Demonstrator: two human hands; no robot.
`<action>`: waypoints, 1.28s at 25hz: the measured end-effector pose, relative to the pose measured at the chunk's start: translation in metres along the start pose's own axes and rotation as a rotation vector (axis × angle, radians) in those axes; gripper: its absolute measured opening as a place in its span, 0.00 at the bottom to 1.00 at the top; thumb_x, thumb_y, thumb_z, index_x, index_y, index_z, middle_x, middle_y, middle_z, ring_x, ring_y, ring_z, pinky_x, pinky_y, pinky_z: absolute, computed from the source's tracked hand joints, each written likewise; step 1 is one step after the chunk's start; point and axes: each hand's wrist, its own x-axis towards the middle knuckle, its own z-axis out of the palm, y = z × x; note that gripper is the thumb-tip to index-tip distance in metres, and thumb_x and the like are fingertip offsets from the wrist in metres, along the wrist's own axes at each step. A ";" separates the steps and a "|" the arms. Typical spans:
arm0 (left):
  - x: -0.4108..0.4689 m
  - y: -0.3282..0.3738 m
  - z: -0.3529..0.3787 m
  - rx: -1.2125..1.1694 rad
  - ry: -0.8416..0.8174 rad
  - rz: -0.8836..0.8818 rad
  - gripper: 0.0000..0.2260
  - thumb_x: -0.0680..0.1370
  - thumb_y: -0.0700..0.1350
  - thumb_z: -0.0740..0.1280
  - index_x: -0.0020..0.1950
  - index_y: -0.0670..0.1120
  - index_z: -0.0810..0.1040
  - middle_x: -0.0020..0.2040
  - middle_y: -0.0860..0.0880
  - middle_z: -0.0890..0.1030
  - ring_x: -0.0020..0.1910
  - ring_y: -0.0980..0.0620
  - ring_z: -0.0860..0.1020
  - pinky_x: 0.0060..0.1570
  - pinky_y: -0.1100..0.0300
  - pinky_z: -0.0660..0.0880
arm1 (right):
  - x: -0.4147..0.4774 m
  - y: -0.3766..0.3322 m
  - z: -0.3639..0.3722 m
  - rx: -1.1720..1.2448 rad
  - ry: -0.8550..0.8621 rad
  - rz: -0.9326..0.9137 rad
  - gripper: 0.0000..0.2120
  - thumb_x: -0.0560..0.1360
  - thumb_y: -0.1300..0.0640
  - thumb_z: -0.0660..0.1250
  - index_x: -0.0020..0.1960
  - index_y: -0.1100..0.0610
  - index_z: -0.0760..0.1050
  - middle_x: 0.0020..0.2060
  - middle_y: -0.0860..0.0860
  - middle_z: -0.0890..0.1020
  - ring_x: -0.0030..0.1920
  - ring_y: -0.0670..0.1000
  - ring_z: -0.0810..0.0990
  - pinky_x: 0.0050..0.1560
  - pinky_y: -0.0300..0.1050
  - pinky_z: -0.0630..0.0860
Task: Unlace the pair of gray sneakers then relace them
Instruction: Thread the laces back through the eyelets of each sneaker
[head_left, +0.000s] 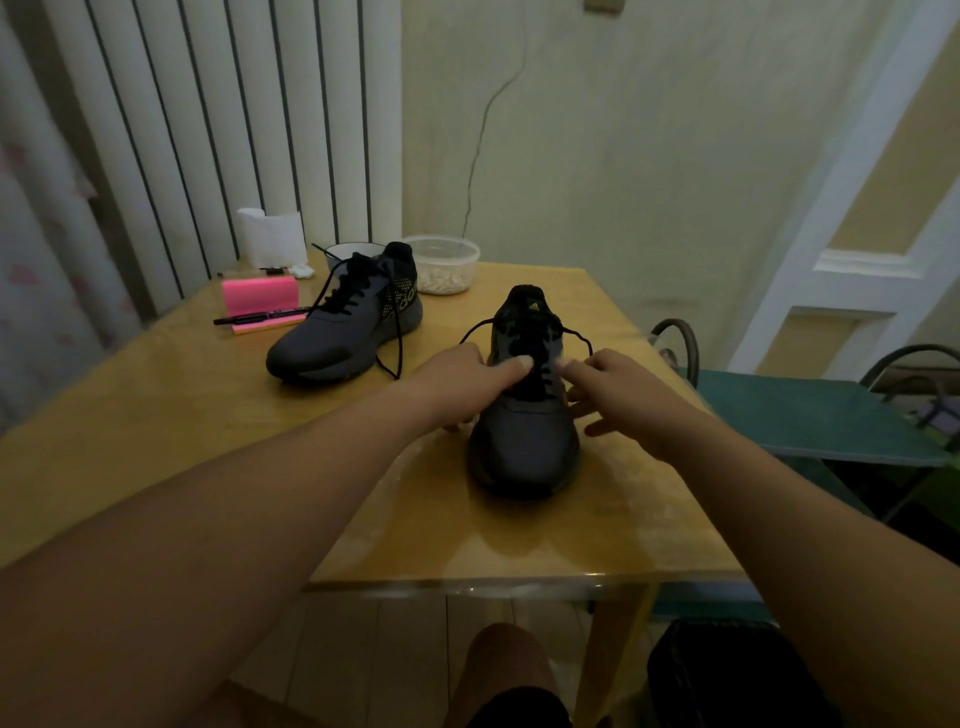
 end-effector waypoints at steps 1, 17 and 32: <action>0.003 0.002 -0.001 0.031 0.020 0.006 0.24 0.80 0.68 0.64 0.61 0.48 0.72 0.52 0.48 0.79 0.49 0.46 0.81 0.41 0.52 0.80 | 0.002 -0.004 0.001 -0.027 0.031 0.009 0.23 0.82 0.37 0.63 0.59 0.57 0.73 0.52 0.55 0.81 0.52 0.55 0.83 0.55 0.59 0.83; 0.030 0.004 0.002 0.143 0.110 0.090 0.18 0.83 0.63 0.59 0.52 0.48 0.70 0.50 0.45 0.79 0.45 0.47 0.78 0.41 0.51 0.77 | 0.030 -0.019 0.006 -0.153 0.020 -0.022 0.19 0.84 0.46 0.59 0.44 0.59 0.75 0.38 0.56 0.79 0.38 0.54 0.77 0.38 0.49 0.73; 0.037 0.022 0.010 0.321 0.345 0.119 0.16 0.81 0.59 0.57 0.41 0.50 0.72 0.40 0.49 0.76 0.38 0.48 0.75 0.35 0.54 0.65 | 0.039 -0.012 0.017 -0.572 0.324 -0.236 0.16 0.83 0.50 0.57 0.39 0.54 0.70 0.36 0.52 0.77 0.35 0.54 0.76 0.32 0.48 0.66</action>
